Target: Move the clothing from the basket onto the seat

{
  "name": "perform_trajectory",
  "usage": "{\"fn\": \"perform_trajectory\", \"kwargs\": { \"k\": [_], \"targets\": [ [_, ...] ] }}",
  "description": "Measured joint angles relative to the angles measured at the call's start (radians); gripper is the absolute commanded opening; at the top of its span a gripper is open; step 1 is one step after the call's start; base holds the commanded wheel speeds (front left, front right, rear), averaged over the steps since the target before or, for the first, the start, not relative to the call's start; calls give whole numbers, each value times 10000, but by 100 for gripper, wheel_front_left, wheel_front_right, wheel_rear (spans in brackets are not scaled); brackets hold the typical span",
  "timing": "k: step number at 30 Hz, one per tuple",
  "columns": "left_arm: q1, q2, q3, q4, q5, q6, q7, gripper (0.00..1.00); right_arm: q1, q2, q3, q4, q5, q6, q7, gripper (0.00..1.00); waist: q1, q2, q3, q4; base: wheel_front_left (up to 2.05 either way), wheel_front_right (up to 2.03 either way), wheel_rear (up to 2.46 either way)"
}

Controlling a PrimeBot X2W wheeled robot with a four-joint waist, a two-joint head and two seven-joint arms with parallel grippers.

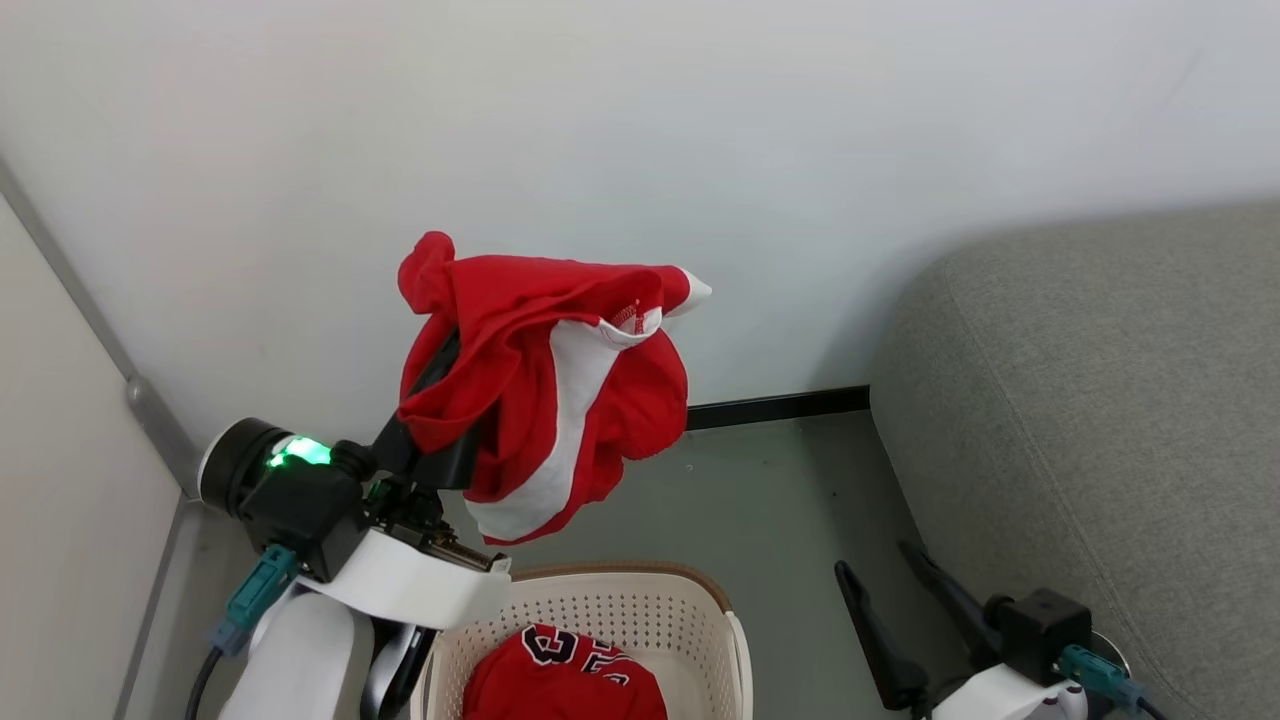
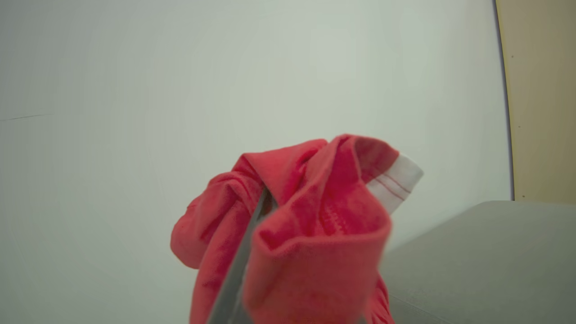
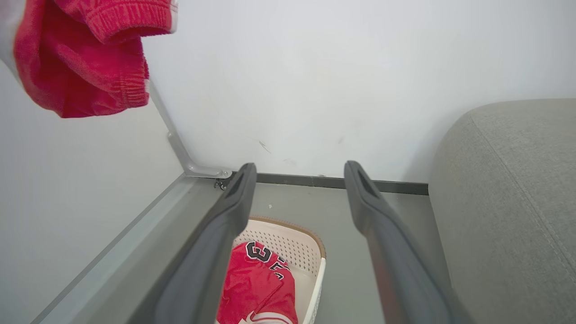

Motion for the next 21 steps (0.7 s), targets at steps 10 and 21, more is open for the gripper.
{"fn": "perform_trajectory", "kwargs": {
  "k": [10,21],
  "targets": [
    [290,0,-222,-167,0,-2,-2,0,-55,-17,1722,-1645,372,0,2,100,0,0,-37,-67,0,0,0],
    [482,6,-489,-299,0,-77,-2,0,-86,-324,3298,-2499,366,0,0,100,0,0,-30,-98,0,0,0]
  ]
}}
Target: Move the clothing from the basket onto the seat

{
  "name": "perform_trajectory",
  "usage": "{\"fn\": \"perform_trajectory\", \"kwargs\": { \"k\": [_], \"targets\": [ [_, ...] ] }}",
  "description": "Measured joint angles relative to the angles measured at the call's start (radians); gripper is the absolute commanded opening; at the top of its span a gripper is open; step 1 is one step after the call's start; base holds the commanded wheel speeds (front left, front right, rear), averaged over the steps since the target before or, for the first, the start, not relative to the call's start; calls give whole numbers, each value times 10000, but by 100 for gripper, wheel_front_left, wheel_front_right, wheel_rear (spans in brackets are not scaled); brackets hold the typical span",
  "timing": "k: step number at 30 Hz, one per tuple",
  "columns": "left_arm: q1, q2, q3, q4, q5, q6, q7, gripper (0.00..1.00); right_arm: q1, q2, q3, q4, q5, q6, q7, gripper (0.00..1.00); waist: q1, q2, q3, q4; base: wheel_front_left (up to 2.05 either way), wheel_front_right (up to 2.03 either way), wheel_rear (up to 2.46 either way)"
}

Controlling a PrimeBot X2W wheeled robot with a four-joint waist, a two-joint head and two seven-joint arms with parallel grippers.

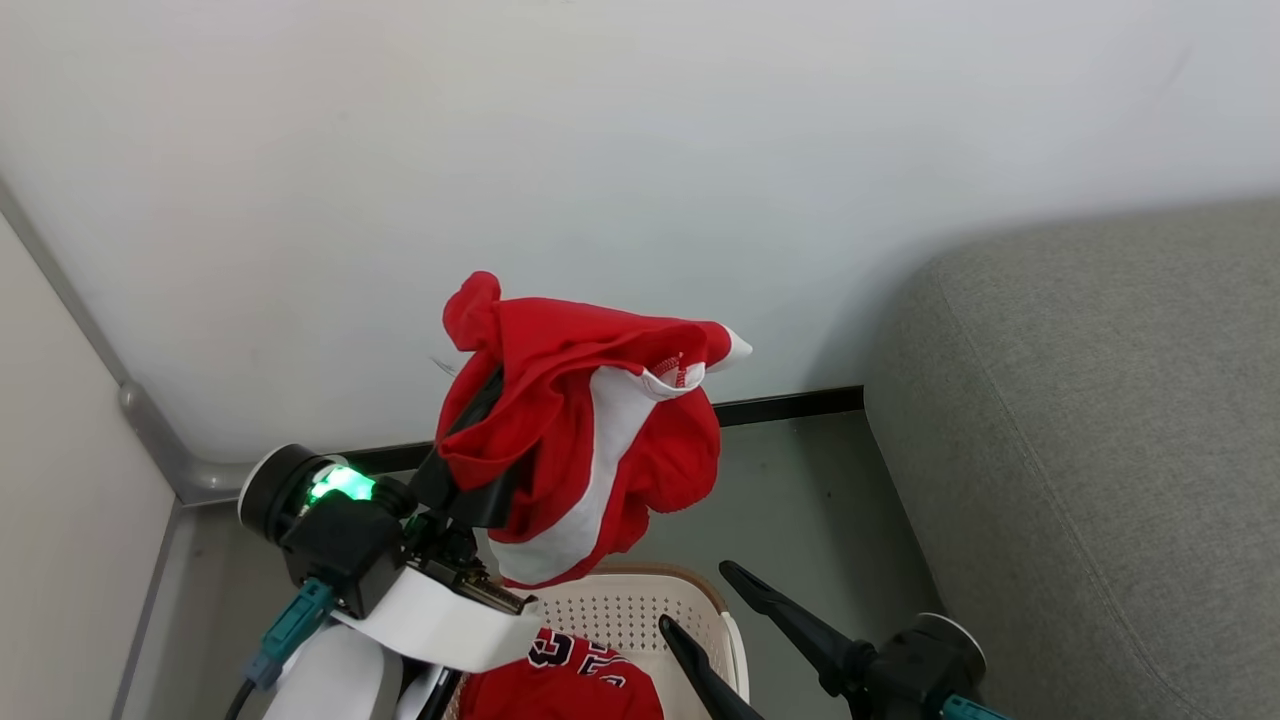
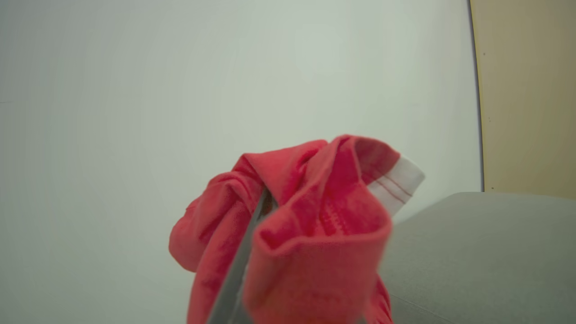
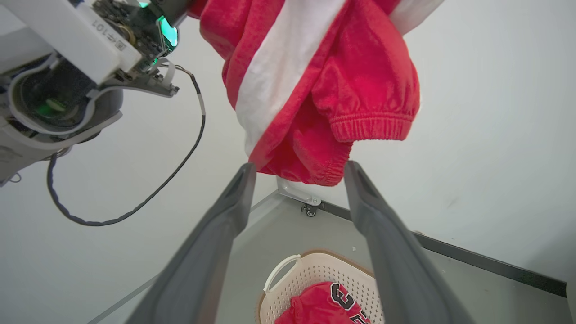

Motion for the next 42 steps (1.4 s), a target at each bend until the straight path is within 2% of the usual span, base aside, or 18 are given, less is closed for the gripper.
{"fn": "perform_trajectory", "kwargs": {
  "k": [10,32,42],
  "targets": [
    [3,4,-468,-142,-2,-12,0,0,-418,-125,201,-19,19,0,0,100,0,0,-1,59,0,0,0],
    [21,36,-1854,-428,-199,-86,-12,0,-812,-63,-416,305,-19,0,0,100,0,0,-1,316,0,0,0],
    [21,58,-2865,-456,-259,-96,-38,0,-1248,-341,337,681,-336,2,0,100,0,1,-62,360,0,0,0]
  ]
}}
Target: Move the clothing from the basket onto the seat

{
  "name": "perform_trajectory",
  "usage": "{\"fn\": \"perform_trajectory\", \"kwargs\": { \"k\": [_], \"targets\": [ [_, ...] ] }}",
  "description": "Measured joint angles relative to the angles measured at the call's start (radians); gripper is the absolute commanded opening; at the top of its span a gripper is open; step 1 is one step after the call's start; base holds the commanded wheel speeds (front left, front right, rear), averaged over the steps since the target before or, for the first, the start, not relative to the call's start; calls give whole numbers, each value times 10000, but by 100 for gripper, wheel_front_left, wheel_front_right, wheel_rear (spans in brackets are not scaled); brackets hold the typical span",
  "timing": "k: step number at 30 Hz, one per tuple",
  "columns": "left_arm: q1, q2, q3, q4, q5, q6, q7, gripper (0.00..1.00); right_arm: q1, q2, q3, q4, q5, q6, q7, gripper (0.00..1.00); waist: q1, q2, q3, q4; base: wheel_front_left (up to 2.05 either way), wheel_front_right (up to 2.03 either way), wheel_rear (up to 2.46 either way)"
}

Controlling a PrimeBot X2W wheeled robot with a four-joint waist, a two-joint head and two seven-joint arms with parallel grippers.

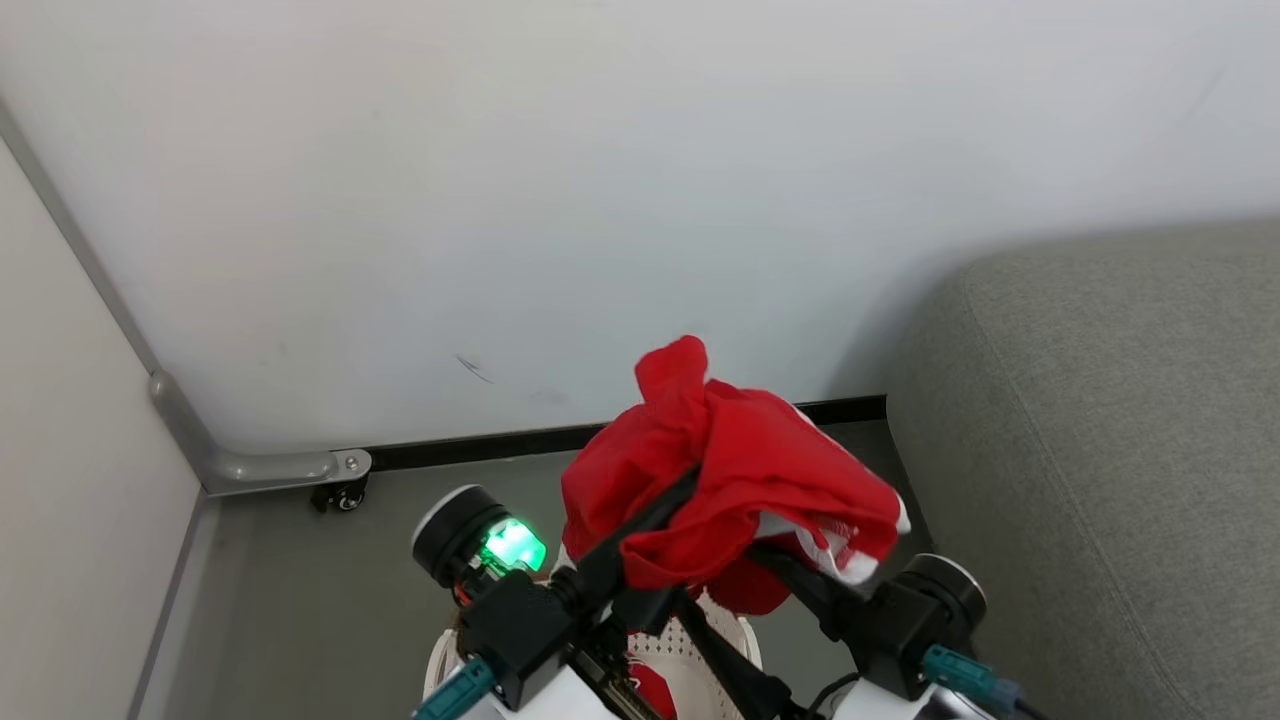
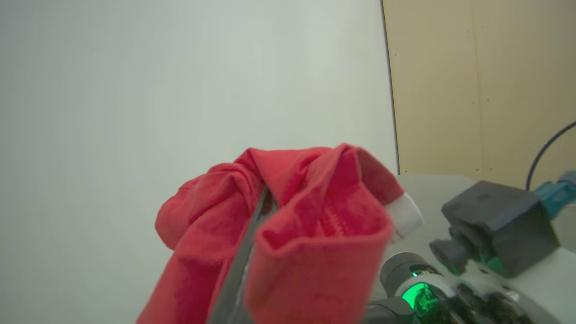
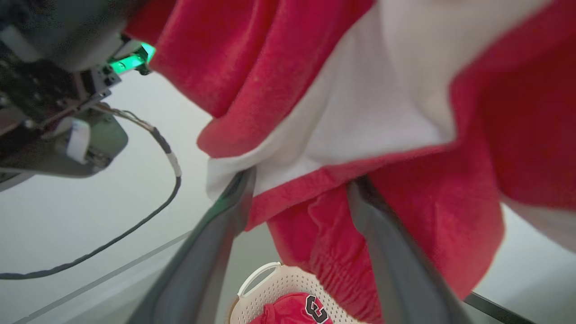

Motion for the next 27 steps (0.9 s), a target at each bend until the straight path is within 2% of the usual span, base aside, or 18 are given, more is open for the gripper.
{"fn": "perform_trajectory", "kwargs": {
  "k": [11,20,21,22,27],
  "targets": [
    [0,201,-573,117,-115,0,0,0,-397,61,407,199,-171,2,0,100,0,0,-86,58,0,0,0],
    [0,234,-619,136,-192,0,0,0,-374,207,-219,343,-213,4,0,100,0,0,-99,176,0,0,0],
    [0,234,-617,138,-199,0,0,0,-368,234,-295,366,-207,4,0,43,0,0,-95,188,0,0,0],
    [0,236,-617,138,-199,0,0,0,-368,259,-353,380,-196,4,0,0,0,0,-91,200,0,0,0],
    [0,247,-579,151,-270,-2,0,0,-368,401,-708,320,-102,4,0,0,0,0,-68,244,0,0,0]
  ]
}}
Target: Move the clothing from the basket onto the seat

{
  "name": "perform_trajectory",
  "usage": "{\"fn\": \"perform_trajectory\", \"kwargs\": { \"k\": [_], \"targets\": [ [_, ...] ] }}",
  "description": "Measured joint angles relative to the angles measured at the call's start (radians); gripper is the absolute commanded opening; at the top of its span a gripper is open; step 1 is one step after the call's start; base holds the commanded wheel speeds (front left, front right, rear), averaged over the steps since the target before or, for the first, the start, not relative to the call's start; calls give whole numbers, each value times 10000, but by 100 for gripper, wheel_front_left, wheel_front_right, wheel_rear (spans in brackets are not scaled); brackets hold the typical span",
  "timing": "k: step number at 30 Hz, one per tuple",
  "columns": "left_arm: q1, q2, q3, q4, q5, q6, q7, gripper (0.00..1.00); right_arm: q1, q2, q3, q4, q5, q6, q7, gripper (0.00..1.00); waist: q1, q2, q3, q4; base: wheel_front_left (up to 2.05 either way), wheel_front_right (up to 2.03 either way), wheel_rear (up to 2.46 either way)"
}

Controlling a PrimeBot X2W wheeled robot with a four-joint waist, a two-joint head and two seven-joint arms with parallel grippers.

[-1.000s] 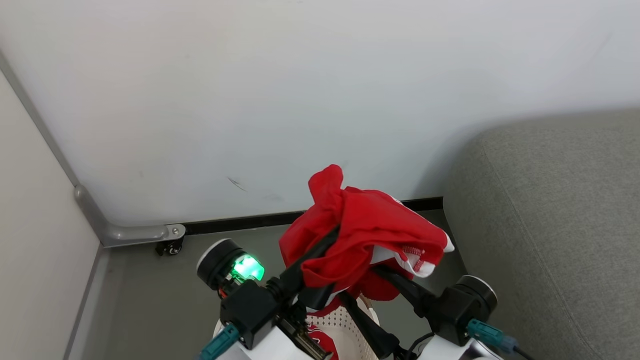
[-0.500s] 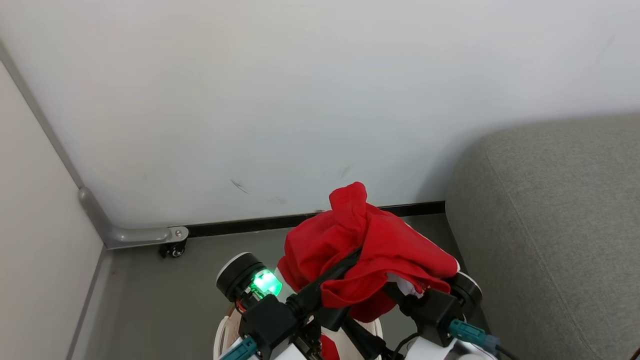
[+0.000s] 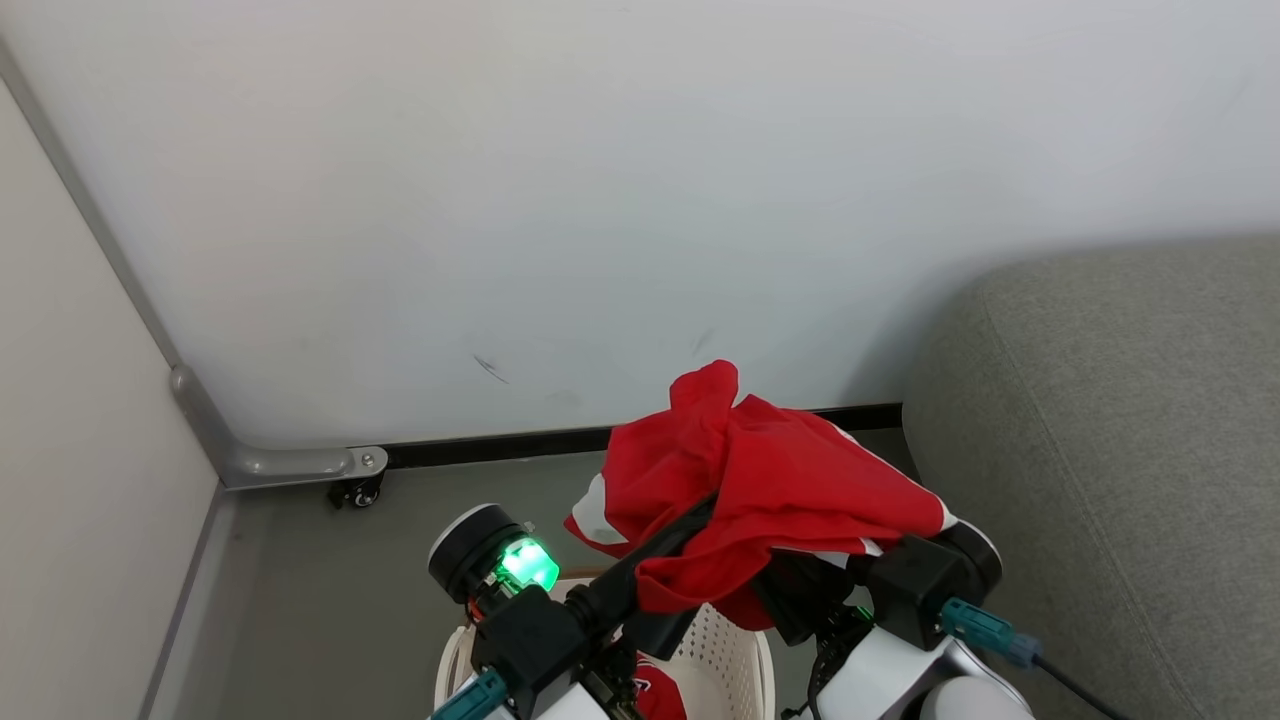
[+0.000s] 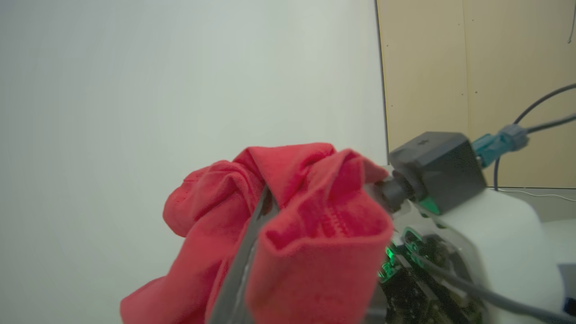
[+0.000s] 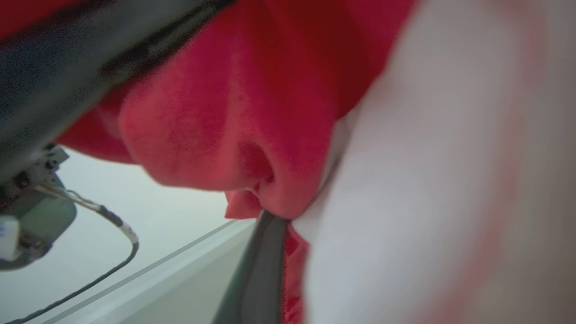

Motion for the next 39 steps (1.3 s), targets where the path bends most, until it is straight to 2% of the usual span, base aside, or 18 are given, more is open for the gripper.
{"fn": "perform_trajectory", "kwargs": {
  "k": [22,34,36,37,38,39],
  "targets": [
    [189,-36,936,263,0,4,0,0,232,75,-690,-221,746,-2,0,0,0,0,130,-18,0,0,0],
    [197,-52,1026,583,15,12,0,0,231,92,-888,-476,1216,-2,0,0,0,0,134,-19,0,0,0],
    [198,-56,1011,621,15,12,0,49,231,92,-911,-500,1218,-2,0,0,0,0,131,-17,0,0,0],
    [199,-58,1005,648,15,12,0,79,231,92,-926,-510,1218,-2,0,0,0,0,130,-15,0,0,0],
    [202,-58,991,675,15,12,0,100,231,92,-943,-514,1218,-2,0,0,0,0,129,-13,0,0,0],
    [208,-58,980,704,15,12,0,100,230,92,-959,-518,1218,-2,0,0,1,0,128,-10,0,0,0]
  ]
}}
